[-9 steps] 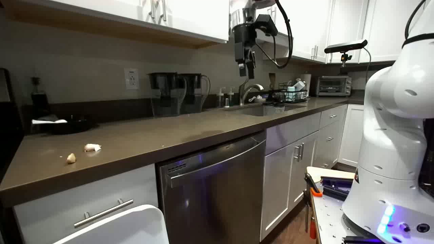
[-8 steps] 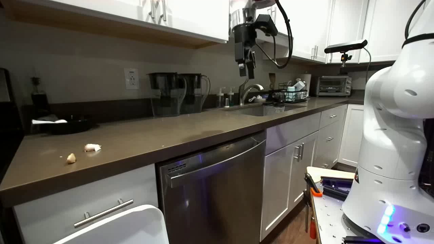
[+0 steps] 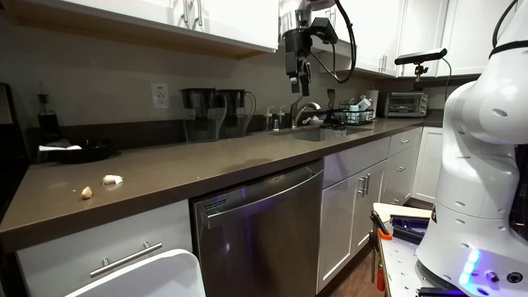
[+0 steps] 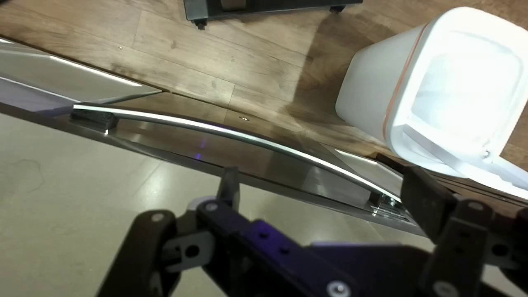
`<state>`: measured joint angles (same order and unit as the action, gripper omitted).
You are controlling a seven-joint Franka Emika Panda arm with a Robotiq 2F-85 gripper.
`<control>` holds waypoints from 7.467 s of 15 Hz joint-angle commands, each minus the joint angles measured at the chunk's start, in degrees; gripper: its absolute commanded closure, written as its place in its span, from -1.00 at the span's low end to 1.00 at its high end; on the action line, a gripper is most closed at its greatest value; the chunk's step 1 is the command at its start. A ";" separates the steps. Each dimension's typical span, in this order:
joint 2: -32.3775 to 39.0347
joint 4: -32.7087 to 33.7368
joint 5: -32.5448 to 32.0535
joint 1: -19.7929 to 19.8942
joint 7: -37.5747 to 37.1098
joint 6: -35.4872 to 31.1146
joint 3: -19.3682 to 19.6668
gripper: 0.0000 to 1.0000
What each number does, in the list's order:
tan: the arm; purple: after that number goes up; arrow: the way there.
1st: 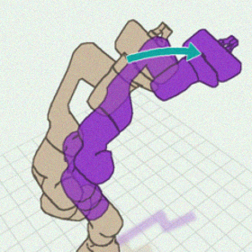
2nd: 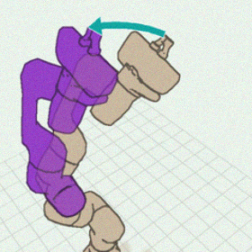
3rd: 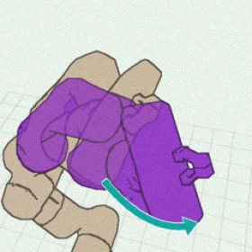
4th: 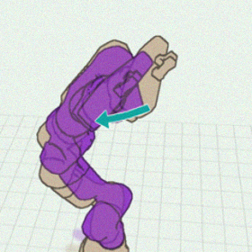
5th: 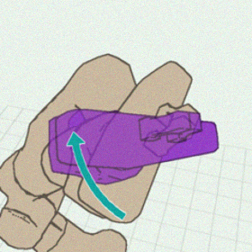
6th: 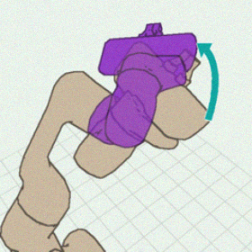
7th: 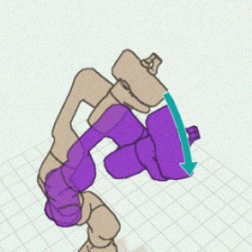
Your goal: Throw a clove of garlic in the bin
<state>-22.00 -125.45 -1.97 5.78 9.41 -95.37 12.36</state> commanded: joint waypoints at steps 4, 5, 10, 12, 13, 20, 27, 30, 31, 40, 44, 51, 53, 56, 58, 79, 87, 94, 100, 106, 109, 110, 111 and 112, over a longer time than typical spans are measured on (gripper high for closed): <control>2.08 0.10 -1.23 -0.17 -0.05 -3.96 -2.31 -1.00; 2.87 0.32 -2.02 -0.52 -0.35 -5.75 -3.30 -1.00; 8.28 2.37 -5.04 -3.35 2.43 -13.72 -7.30 -1.00; 10.64 3.39 -6.86 -4.65 3.73 -16.77 -8.87 -1.00; 12.05 4.34 -7.25 -5.27 4.67 -17.63 -9.42 -1.00; 22.78 13.22 -6.96 -8.23 18.03 -24.02 -12.24 -1.00; 24.27 13.80 -7.42 -8.01 18.09 -24.61 -13.24 -1.00; 25.89 15.03 -6.58 -8.29 19.86 -27.64 -13.91 -1.00; 26.60 15.57 -6.23 -8.35 20.51 -29.05 -14.25 -1.00; 41.78 30.43 0.46 -8.10 36.07 -27.19 -18.94 -1.00; 49.24 39.02 -2.55 -9.15 38.61 -25.24 -20.21 -1.00; 49.85 38.39 -2.10 -9.32 36.81 -26.69 -20.60 -1.00; 51.08 39.01 -2.72 -9.69 37.34 -29.15 -20.73 -1.00; 53.12 41.61 -2.19 -9.95 38.07 -30.59 -21.60 -1.00; 54.85 44.02 -2.42 -10.38 38.18 -30.29 -22.06 -1.00; 75.06 71.30 -0.81 -11.52 42.82 -17.07 -23.95 0.66; 70.35 68.68 -2.07 -13.16 41.40 -11.01 -24.29 0.89; 60.24 58.38 -2.20 -15.16 41.77 -13.17 -25.16 0.89; 50.28 41.53 -1.72 -16.41 40.13 -20.07 -26.80 0.89; 40.68 23.94 -1.44 -18.28 34.51 -31.06 -27.70 0.89; 34.85 14.76 -0.32 -18.65 30.43 -35.09 -28.98 0.89; 32.97 11.91 0.48 -18.62 29.54 -36.05 -29.55 0.89; 31.17 9.59 1.16 -18.80 28.29 -36.36 -30.02 0.89; 29.65 7.59 1.71 -19.09 26.78 -36.64 -30.38 0.89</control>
<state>14.79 -108.92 -2.46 -13.10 39.82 -129.18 -17.19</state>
